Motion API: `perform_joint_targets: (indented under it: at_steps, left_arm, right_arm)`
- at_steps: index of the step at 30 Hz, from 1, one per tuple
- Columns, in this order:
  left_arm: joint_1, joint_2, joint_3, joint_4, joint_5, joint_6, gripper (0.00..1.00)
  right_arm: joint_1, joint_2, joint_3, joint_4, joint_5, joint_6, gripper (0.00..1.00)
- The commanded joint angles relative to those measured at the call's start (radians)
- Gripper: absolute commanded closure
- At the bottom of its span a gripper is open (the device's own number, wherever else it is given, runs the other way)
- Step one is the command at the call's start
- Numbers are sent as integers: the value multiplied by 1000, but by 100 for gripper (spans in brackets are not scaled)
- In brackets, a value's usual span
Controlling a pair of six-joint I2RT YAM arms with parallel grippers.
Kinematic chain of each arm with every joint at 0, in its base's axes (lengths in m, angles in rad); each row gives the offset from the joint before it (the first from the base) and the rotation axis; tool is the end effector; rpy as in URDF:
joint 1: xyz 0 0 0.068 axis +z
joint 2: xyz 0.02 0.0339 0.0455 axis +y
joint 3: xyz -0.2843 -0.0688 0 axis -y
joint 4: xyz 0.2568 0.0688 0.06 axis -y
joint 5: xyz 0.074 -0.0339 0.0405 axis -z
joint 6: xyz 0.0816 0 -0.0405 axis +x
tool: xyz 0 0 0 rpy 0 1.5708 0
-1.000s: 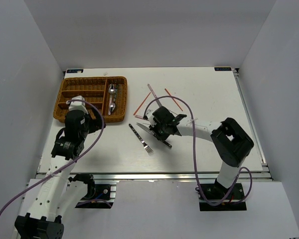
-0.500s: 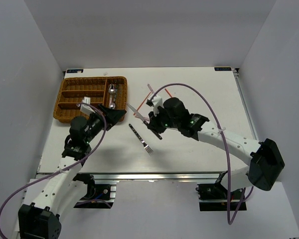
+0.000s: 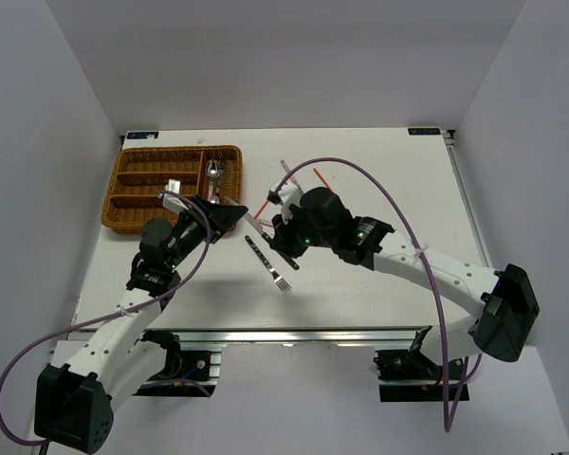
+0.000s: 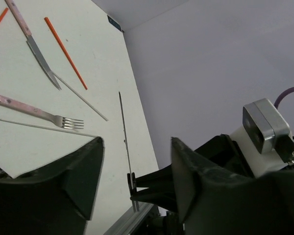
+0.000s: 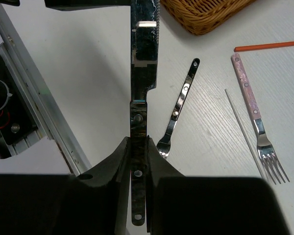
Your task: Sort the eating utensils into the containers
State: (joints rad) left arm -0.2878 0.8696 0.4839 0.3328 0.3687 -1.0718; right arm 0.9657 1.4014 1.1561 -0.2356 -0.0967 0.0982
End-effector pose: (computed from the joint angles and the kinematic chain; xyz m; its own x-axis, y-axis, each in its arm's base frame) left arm 0.2285 -0.0983 0.2818 -0.5598 -0.6885 -0.4611 0.2473 0.3923 -0.8860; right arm 0.2059 0.3116 0.3178 -0.3469 -0.3300 -0.8779 -0.8373 0.5307 0.1314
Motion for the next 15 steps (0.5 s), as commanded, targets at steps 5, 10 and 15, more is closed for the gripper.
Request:
perform_joint_targets:
  at_steps: [5,10,15]
  left_arm:
    - [-11,49,31,66,-2,12,65]
    - [-13,103,56,45,7,36,78]
    - [-11,88,74,-94,-78,96,100]
  right_arm:
    - [39,13,82,7,0,3,100]
    - [48,16,97,15,14,2,100]
    - [47,4,90,22,63,6,86]
